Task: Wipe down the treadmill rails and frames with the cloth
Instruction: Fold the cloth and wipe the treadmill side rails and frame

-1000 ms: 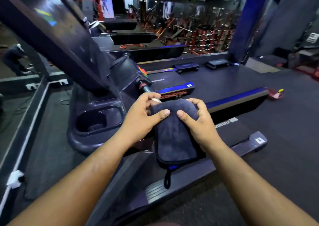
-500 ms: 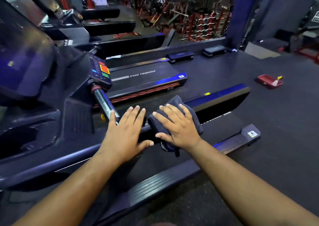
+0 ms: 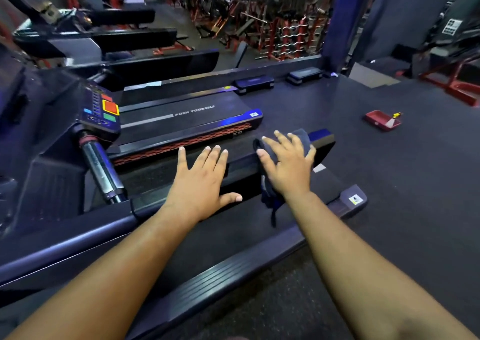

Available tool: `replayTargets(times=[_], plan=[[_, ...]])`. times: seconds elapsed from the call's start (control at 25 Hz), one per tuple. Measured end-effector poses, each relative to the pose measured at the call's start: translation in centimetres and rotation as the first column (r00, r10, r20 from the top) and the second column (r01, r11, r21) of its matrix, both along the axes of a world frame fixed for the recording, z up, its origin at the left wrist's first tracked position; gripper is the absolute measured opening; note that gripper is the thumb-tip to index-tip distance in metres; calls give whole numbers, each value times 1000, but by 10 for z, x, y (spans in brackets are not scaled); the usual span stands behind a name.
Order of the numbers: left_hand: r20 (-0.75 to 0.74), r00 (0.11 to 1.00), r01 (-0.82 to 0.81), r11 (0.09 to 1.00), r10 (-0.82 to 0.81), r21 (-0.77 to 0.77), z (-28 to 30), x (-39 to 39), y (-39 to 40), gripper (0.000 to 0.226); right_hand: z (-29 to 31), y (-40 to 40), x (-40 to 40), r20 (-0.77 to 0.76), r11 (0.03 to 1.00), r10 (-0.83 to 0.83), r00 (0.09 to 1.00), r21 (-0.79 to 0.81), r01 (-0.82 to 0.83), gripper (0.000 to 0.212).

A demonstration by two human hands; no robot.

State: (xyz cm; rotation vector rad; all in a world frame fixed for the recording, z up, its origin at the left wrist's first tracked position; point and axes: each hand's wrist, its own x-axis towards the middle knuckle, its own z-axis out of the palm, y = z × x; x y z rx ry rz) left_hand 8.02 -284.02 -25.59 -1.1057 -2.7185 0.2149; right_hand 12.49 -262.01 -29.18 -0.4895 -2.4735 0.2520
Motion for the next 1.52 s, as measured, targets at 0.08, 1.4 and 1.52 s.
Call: replayTargets(times=[0.08, 1.4, 1.52], plan=[[14, 1000, 21, 1000, -21, 5, -3, -4, 4, 109, -5, -43, 7, 7, 997, 57, 998, 49, -57, 57], [321, 818, 463, 877, -478, 125, 1, -40, -9, 115, -50, -181, -26, -475, 615, -498, 725, -783, -90, 61], [216, 846, 491, 870, -488, 42, -3, -38, -8, 112, -33, -117, -21, -347, 670, -459, 818, -740, 62, 53]])
